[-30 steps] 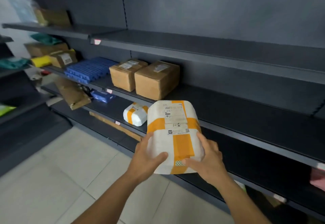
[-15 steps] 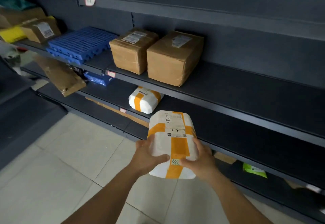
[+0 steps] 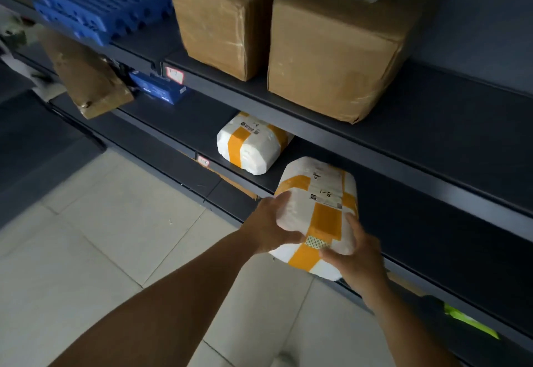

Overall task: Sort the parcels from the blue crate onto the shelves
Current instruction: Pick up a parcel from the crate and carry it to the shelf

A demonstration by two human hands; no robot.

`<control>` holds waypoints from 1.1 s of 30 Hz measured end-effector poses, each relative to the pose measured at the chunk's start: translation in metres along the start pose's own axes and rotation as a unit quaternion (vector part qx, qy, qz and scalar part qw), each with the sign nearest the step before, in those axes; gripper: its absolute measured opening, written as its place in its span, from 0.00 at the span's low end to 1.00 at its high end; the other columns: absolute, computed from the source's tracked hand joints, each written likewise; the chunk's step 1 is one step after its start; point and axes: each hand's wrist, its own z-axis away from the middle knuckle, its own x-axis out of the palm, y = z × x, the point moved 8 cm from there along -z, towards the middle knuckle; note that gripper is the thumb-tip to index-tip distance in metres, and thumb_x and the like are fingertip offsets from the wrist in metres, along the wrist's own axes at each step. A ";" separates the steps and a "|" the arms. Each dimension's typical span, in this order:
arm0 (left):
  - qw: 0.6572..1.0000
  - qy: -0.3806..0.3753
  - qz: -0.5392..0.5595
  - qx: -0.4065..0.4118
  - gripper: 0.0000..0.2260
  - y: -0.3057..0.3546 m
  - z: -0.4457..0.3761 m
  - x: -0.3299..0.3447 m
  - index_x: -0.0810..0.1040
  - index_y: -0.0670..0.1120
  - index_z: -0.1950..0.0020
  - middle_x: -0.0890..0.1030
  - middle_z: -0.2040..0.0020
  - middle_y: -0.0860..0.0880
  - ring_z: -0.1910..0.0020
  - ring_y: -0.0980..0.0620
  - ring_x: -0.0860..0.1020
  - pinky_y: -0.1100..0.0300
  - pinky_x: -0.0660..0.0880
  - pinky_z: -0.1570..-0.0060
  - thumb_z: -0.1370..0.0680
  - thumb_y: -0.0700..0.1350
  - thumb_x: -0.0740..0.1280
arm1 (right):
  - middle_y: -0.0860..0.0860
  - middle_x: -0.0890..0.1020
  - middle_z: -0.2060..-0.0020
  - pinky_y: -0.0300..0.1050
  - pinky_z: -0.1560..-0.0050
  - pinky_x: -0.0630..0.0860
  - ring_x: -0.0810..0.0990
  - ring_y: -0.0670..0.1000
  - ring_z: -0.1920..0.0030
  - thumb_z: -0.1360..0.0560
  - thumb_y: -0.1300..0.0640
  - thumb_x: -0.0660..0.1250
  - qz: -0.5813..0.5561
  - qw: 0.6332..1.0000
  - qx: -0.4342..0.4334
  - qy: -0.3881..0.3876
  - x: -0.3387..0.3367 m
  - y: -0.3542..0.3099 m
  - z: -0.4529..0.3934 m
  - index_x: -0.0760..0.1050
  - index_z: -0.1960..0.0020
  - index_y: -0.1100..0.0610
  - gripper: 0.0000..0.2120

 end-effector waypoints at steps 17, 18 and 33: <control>0.986 0.073 -0.143 0.037 0.34 0.003 -0.184 -0.019 0.52 0.51 0.21 0.65 0.26 0.45 0.29 0.45 0.66 0.56 0.64 0.34 0.22 0.49 0.68 | 0.59 0.56 0.28 0.60 0.39 0.72 0.62 0.66 0.33 0.27 0.48 0.71 0.079 0.992 -0.057 0.084 0.011 -0.021 -0.186 0.50 0.23 0.42 0.41; 0.984 0.080 -0.155 0.037 0.34 0.005 -0.188 -0.022 0.52 0.51 0.21 0.65 0.26 0.44 0.29 0.45 0.66 0.56 0.64 0.34 0.21 0.49 0.67 | 0.59 0.55 0.28 0.59 0.39 0.73 0.62 0.66 0.32 0.27 0.47 0.70 0.081 0.991 -0.055 0.086 0.012 -0.024 -0.190 0.50 0.23 0.42 0.40; 0.933 0.101 -0.337 0.073 0.38 0.002 -0.136 0.000 0.43 0.50 0.21 0.46 0.21 0.47 0.22 0.45 0.49 0.50 0.54 0.27 0.21 0.55 0.64 | 0.53 0.44 0.23 0.58 0.29 0.64 0.49 0.59 0.24 0.27 0.41 0.68 0.221 0.965 -0.096 0.101 0.033 -0.011 -0.130 0.38 0.22 0.44 0.47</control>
